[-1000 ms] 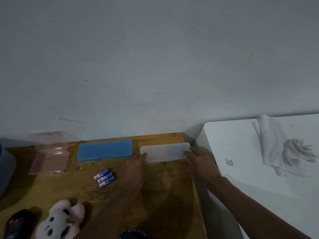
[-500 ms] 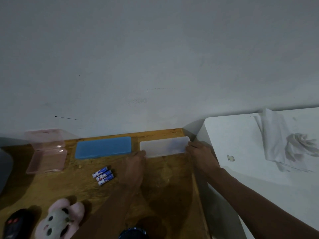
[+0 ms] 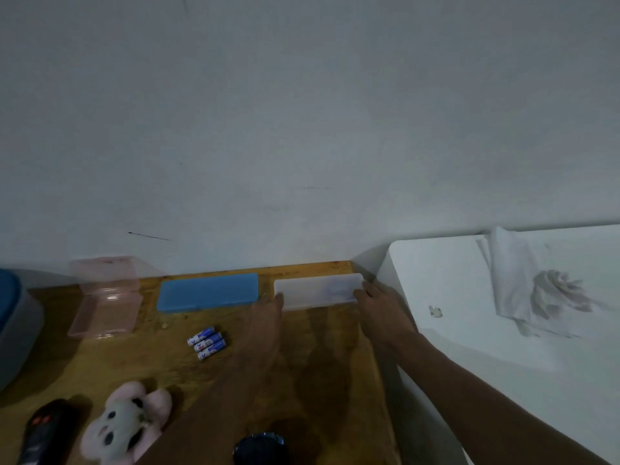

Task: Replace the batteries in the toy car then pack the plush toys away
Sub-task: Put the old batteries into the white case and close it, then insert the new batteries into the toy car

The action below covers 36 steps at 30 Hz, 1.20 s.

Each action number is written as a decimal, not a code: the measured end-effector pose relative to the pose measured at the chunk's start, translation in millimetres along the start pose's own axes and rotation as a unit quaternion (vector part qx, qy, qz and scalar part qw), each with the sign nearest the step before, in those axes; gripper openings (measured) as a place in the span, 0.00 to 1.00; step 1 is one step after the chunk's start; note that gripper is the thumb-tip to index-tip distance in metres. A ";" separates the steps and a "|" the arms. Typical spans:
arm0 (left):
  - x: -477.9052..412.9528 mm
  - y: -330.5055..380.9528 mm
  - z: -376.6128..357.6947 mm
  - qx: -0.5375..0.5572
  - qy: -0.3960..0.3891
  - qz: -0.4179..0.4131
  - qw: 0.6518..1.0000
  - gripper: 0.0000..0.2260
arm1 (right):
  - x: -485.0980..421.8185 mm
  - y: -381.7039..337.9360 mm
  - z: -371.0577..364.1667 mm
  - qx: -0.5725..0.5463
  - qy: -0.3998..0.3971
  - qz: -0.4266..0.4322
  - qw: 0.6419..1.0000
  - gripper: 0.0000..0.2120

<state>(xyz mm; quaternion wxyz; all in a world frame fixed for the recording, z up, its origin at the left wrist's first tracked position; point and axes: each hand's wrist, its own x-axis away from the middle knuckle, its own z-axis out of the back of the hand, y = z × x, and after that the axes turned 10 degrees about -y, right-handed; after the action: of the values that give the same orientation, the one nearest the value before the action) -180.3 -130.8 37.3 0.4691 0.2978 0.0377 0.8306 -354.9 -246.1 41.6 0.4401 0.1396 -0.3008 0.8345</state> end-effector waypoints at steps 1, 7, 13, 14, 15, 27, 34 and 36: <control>3.8 -1.9 1.3 -0.015 0.009 -0.009 1.000 0.26 | 6.2 -2.2 -1.2 0.009 0.011 0.012 1.000 0.30; 49.3 -12.9 -4.0 0.044 0.050 -0.033 0.997 0.16 | 56.9 -18.6 -19.6 -0.114 0.043 0.010 0.993 0.20; 119.6 -30.7 -17.4 0.147 0.092 -0.064 0.983 0.15 | 94.1 -38.8 -57.6 -0.119 0.058 0.075 0.988 0.16; 129.7 -35.5 -21.8 0.164 0.086 -0.062 0.981 0.16 | 102.1 -43.5 -64.3 -0.121 0.054 0.082 0.988 0.16; 140.0 -40.1 -25.7 0.177 0.088 -0.058 0.979 0.17 | 109.1 -46.5 -70.7 -0.125 0.052 0.086 0.987 0.16; 229.6 -80.0 -78.7 0.230 -0.031 -0.051 0.971 0.20 | 196.3 -67.7 -154.1 -0.242 -0.043 0.038 0.969 0.24; 255.6 -94.4 -103.2 0.351 -0.101 -0.035 0.930 0.30 | 219.6 -83.1 -183.5 -0.391 -0.087 0.001 0.916 0.20; 260.7 -91.8 -104.9 0.375 -0.110 -0.041 0.919 0.27 | 223.9 -88.1 -185.6 -0.417 -0.086 -0.012 0.905 0.20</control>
<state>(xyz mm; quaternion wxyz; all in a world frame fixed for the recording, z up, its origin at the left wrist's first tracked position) -266.1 152.0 39.6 0.3581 0.5396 0.3071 0.6973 -405.3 53.5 41.7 0.4409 0.0181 -0.6557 0.6126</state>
